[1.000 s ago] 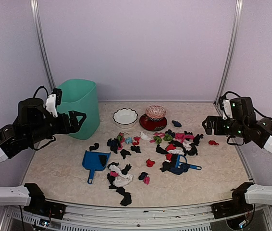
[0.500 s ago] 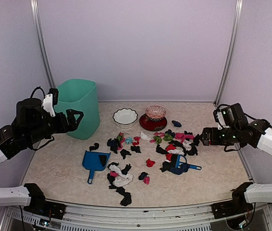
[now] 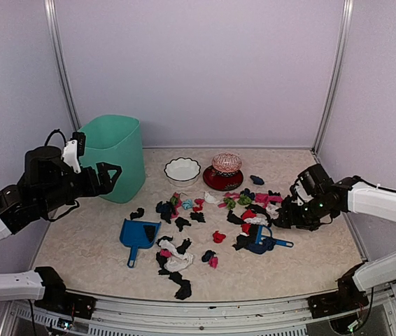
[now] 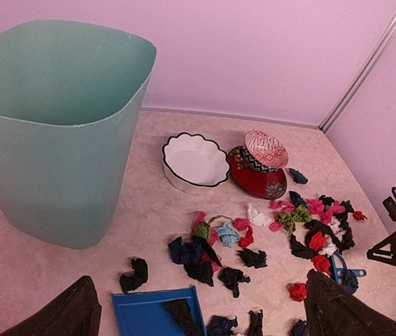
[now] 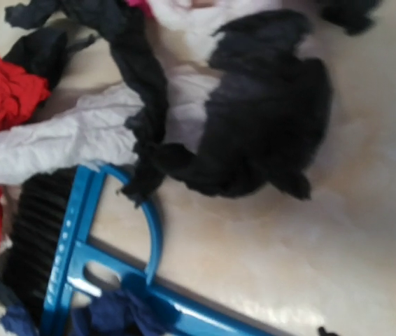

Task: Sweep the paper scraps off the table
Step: Pick up the broom from the center of the board.

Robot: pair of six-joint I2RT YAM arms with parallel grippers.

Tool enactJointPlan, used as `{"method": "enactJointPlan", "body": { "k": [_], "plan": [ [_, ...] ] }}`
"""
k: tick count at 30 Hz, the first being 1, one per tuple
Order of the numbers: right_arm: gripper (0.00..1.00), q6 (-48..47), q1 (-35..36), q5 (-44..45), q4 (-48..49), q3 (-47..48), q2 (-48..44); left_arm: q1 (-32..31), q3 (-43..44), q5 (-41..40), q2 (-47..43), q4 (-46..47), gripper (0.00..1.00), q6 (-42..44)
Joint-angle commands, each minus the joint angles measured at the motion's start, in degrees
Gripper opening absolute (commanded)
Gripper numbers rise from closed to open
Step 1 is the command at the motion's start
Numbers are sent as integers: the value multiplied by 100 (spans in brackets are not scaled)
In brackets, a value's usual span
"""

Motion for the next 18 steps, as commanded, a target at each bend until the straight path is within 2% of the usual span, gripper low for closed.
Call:
{"method": "enactJointPlan", "body": {
  "k": [1,8,18],
  "plan": [
    [67,95,144,-199,475,116,373,45,-64,40,-104,125,99,40],
    [60,95,402,-121,631,323,991,73,-36,63,-111,-45,99,33],
    [47,264,509,180,800,456,1357,90,-35,57,-192,-113,99,75]
  ]
}}
